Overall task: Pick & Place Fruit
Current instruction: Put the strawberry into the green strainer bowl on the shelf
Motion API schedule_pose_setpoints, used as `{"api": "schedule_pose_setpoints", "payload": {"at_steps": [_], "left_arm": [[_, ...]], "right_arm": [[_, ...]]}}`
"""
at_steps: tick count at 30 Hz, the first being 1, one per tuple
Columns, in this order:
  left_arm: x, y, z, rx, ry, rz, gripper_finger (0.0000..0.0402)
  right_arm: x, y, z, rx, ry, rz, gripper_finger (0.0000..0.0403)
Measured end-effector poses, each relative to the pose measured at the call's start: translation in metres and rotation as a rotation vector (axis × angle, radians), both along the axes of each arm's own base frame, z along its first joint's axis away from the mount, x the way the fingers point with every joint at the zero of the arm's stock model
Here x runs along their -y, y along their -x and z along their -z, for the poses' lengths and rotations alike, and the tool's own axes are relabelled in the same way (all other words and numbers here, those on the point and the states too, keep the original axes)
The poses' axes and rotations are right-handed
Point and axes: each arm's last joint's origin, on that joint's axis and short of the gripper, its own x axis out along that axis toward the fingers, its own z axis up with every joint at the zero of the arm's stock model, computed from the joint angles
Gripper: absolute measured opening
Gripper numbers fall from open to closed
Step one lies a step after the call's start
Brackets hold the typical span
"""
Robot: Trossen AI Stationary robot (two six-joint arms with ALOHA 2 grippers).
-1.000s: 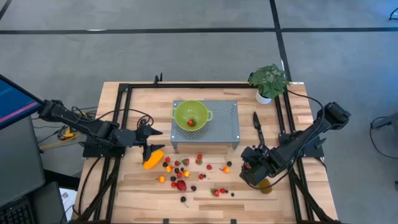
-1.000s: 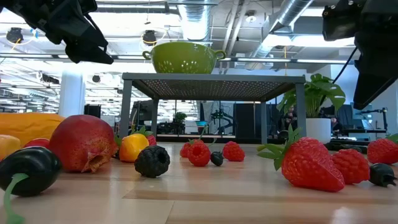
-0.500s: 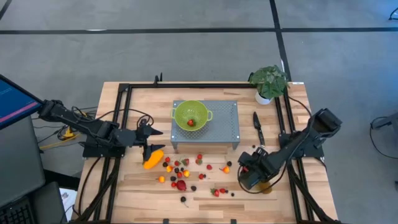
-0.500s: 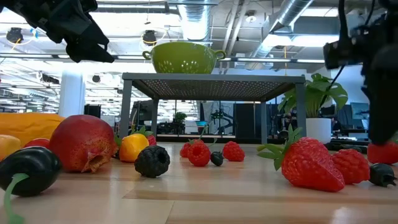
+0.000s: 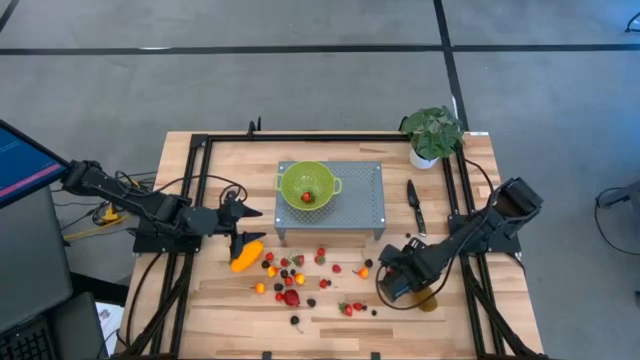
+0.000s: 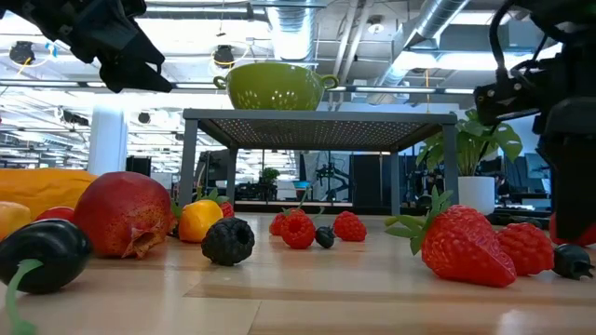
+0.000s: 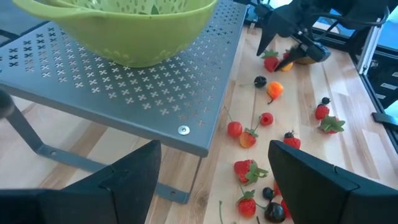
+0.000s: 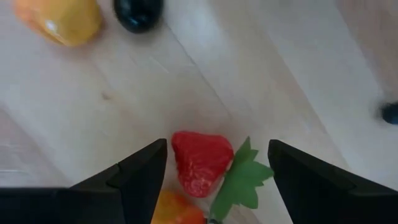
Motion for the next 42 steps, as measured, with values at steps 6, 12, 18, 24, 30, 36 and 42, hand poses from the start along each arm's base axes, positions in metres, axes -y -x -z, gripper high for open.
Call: {"api": "schedule_pose_setpoints", "payload": {"at_steps": [6,12,18,24,30,36,42], "left_arm": [[0.0,0.0,-0.001,0.007,0.002,0.0,0.0291],[0.0,-0.001,-0.001,0.013,0.005,0.0,0.0291],[0.0,-0.001,-0.002,0.021,0.008,0.0,0.0291],[0.0,-0.001,-0.002,0.028,0.01,0.0,0.0291],[0.001,-0.001,-0.003,0.034,0.012,0.0,0.0291],[0.001,-0.002,-0.003,0.036,0.013,0.0,0.0291],[0.001,-0.002,-0.004,0.042,0.015,0.0,0.0291]], "right_arm": [[0.002,-0.003,0.0,-0.007,-0.028,-0.003,0.0263],[0.002,-0.003,0.0,-0.02,-0.046,-0.01,0.0239],[0.002,-0.003,0.0,-0.02,-0.047,-0.012,0.0208],[0.004,-0.007,0.0,-0.009,-0.052,-0.056,0.0162],[0.007,-0.009,0.0,-0.013,-0.047,-0.082,0.0103],[0.009,-0.01,0.0,-0.009,-0.035,-0.079,0.0076],[0.015,-0.013,0.0,0.003,0.007,-0.076,0.0085]]}}
